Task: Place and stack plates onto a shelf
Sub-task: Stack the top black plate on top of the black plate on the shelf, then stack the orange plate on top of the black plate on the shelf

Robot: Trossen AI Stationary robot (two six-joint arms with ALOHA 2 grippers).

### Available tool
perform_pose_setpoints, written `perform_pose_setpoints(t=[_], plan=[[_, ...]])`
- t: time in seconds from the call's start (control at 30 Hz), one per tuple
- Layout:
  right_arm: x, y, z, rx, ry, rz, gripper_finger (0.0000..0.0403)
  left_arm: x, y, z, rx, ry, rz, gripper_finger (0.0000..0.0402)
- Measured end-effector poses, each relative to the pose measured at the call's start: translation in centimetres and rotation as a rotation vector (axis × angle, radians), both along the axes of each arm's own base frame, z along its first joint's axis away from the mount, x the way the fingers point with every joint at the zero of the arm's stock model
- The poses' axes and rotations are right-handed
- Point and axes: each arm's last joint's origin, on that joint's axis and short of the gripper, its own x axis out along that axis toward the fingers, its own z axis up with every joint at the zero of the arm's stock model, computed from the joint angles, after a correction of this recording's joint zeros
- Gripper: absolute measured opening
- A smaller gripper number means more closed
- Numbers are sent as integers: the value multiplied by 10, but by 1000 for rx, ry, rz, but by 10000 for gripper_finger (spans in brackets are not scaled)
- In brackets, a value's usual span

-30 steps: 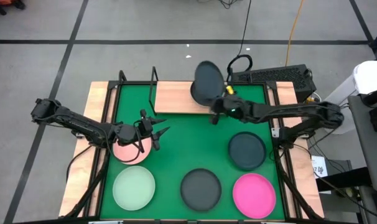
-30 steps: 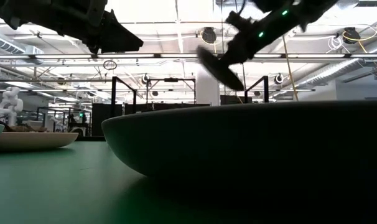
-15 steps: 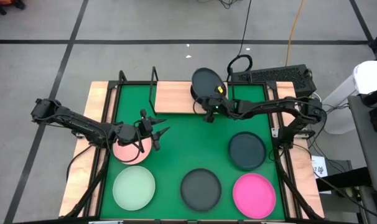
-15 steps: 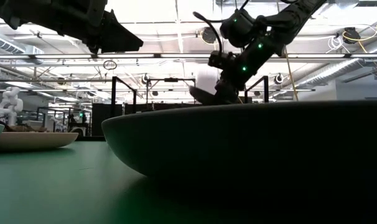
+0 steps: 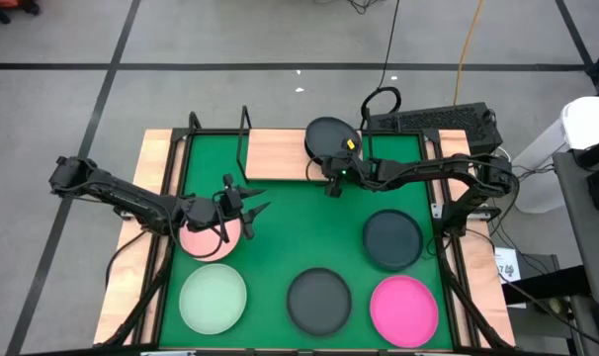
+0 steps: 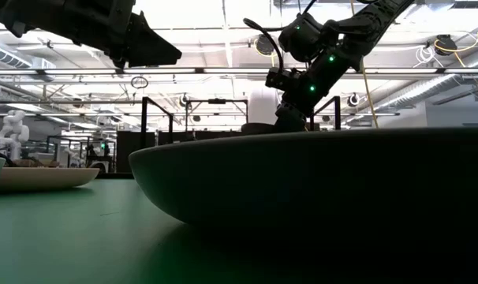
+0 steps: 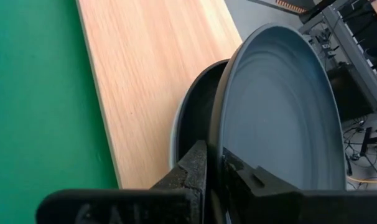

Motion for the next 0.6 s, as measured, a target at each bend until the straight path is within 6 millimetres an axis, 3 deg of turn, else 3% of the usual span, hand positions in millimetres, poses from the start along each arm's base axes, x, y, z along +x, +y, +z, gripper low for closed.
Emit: perform_pose_setpoints(t=[0.27, 0.6], plan=[[1, 1, 0, 6, 3, 27, 33, 0, 0, 0, -9, -4, 1, 184], [0, 7, 9, 36, -36, 80, 126, 0, 0, 0, -6, -3, 1, 184]])
